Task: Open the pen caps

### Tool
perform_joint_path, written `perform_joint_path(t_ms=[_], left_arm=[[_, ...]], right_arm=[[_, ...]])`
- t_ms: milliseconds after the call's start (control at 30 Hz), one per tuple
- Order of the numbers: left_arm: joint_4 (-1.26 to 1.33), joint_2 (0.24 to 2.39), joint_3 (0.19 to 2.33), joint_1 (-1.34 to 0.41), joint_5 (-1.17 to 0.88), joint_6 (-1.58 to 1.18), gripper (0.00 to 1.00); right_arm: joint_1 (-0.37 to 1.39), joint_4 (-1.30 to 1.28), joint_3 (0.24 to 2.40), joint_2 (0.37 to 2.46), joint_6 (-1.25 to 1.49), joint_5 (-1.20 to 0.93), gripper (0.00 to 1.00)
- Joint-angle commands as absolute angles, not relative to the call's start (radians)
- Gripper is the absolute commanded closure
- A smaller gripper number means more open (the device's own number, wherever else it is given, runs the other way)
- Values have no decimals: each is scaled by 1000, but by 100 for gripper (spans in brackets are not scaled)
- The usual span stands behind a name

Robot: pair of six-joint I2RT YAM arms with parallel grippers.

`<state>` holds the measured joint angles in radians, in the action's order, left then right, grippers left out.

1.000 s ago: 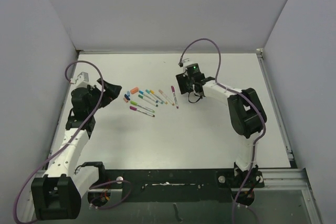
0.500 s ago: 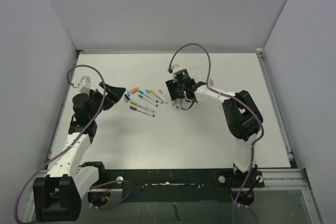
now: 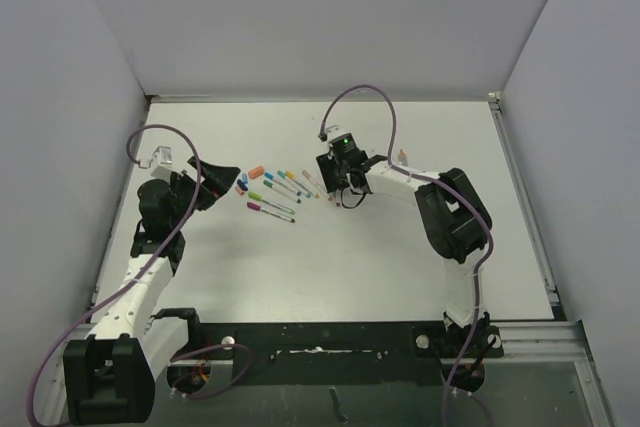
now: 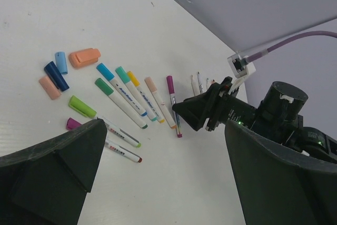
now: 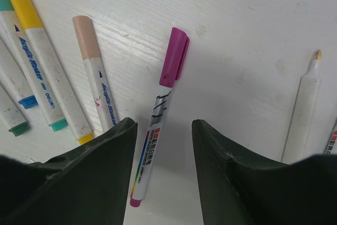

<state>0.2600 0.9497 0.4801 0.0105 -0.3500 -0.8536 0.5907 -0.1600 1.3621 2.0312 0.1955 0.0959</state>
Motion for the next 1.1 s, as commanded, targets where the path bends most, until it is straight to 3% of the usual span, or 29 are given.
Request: perform_joint_path(t_ms=[0,400,733,1067], left_arm=[[337,936,485,14,-368,-851,2],[344,960,498,14,-380,-856,2],[363,1003,514,-26,-392,-857,2],[434,1169,558,-268,-280,-831,2]], right_arm=[[593,-145,1416,2047,209,109,54],[592,-158,1421,2078,220,93,65],[573,-132,1357,2043,236,81,99],[572,107,1107,1764,216,0,100]])
